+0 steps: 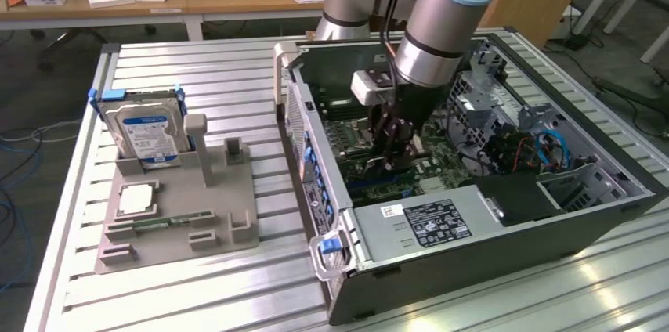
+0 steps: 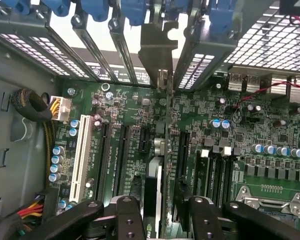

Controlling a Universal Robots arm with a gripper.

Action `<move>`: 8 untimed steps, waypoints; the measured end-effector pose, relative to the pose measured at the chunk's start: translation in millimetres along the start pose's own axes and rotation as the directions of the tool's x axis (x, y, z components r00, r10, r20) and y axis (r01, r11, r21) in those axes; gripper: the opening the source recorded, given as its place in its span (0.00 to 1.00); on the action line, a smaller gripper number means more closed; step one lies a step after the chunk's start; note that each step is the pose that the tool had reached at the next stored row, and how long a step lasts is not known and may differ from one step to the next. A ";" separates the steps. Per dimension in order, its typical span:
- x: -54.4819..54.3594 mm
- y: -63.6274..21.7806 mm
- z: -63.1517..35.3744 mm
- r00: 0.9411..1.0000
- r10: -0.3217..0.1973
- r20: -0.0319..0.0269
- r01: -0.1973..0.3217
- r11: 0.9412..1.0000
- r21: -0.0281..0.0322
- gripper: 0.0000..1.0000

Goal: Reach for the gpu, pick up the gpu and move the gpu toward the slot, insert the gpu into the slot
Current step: 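Insert the gpu into the slot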

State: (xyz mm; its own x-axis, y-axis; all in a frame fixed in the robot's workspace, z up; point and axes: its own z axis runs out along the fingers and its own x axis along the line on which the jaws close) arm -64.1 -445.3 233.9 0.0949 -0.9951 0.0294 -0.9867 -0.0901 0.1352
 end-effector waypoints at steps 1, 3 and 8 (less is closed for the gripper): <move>-0.1 0.9 0.2 1.000 -0.001 0.000 0.001 1.000 0.002 0.40; -0.2 2.4 0.4 1.000 -0.003 -0.001 0.003 1.000 0.006 0.40; -0.7 6.4 1.1 1.000 -0.008 -0.002 0.008 1.000 0.013 0.40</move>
State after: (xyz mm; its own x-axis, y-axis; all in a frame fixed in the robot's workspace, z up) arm -70.7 -445.2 233.7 0.1028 -0.9942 0.0305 -0.9876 -0.0984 0.1227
